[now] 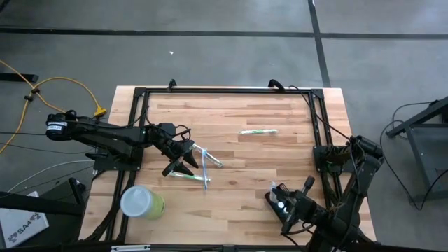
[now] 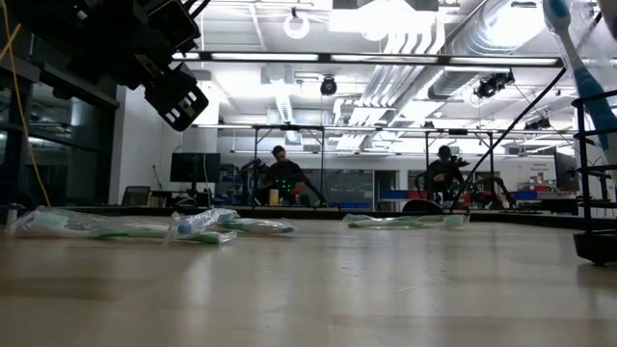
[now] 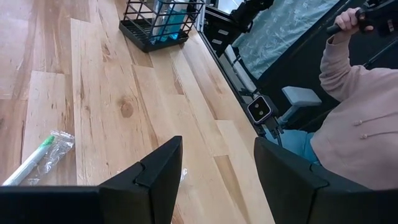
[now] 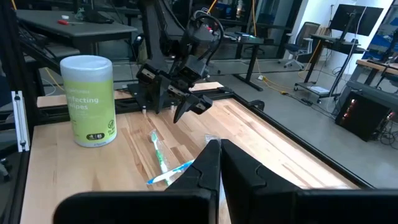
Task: Pick & Place toothbrushing station
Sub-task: Put the bottom blue toothbrush into the top of the black wire organizer
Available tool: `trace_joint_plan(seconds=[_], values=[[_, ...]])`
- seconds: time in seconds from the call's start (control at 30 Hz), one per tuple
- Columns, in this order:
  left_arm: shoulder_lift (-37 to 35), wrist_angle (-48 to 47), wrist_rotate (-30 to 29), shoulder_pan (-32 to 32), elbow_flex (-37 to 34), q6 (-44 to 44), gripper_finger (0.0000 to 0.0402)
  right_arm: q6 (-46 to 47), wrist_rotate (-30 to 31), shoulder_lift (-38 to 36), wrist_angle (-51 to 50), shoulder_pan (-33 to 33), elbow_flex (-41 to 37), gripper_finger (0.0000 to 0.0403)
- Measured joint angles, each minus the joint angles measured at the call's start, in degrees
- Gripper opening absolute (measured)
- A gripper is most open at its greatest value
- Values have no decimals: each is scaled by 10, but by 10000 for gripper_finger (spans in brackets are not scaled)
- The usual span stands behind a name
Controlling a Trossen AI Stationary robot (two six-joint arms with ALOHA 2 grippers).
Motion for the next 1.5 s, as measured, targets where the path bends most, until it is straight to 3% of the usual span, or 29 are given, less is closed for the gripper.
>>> trace_joint_plan(seconds=[0.4, 1.03, 1.2, 1.5], values=[[0, 0, 0, 0, 0, 0, 195, -20, -13, -6, 0, 18, 0, 3], [0, 0, 0, -30, 0, -3, 195, -120, -33, -132, 0, 25, -20, 3], [0, 7, -3, -33, 0, -4, 195, -64, -37, -156, 1, 55, -89, 3], [0, 14, -9, -32, 0, -5, 195, 29, 59, -209, 14, 116, -178, 3]])
